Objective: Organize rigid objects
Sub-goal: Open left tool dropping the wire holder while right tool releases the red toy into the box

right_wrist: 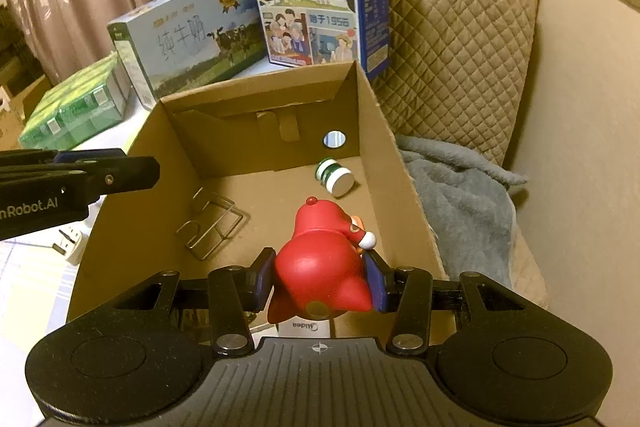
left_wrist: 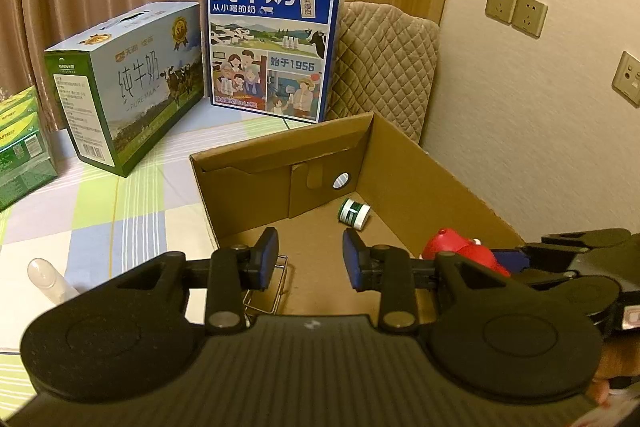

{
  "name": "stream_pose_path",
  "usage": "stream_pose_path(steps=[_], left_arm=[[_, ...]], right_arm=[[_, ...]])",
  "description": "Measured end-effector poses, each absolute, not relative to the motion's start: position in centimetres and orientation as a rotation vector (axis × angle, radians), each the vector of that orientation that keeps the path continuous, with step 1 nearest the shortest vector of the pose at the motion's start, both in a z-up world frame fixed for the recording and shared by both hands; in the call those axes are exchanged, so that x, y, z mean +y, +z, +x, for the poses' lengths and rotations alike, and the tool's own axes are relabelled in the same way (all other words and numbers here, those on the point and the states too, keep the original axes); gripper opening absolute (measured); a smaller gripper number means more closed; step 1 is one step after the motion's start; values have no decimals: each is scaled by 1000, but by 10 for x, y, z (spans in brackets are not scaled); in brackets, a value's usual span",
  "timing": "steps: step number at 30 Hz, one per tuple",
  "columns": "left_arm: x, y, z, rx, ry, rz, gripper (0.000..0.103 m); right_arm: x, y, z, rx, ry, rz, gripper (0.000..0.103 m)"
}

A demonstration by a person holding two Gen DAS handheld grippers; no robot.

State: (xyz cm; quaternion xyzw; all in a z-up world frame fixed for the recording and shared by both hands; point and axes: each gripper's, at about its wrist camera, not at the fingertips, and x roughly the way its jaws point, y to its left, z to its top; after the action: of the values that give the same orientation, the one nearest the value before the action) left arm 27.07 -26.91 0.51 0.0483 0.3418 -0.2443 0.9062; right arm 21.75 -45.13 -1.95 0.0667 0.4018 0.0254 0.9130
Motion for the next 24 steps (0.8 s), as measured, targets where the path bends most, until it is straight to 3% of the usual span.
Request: stream_pose_path(steps=[14,15,18,24], left_arm=[[-253,14,271,681,-490,87,33],[-251,14,270,681,-488,83,33],[-247,12,270,688,-479,79,33],[-237,14,261,690,-472,73,33]], right_arm=[[-457,-10,237,739,47,199,45],[-458,-9,234,725,44,195,46],[-459,-5,228,691,38,188,64],[-462,5,215,663,33,214,66]])
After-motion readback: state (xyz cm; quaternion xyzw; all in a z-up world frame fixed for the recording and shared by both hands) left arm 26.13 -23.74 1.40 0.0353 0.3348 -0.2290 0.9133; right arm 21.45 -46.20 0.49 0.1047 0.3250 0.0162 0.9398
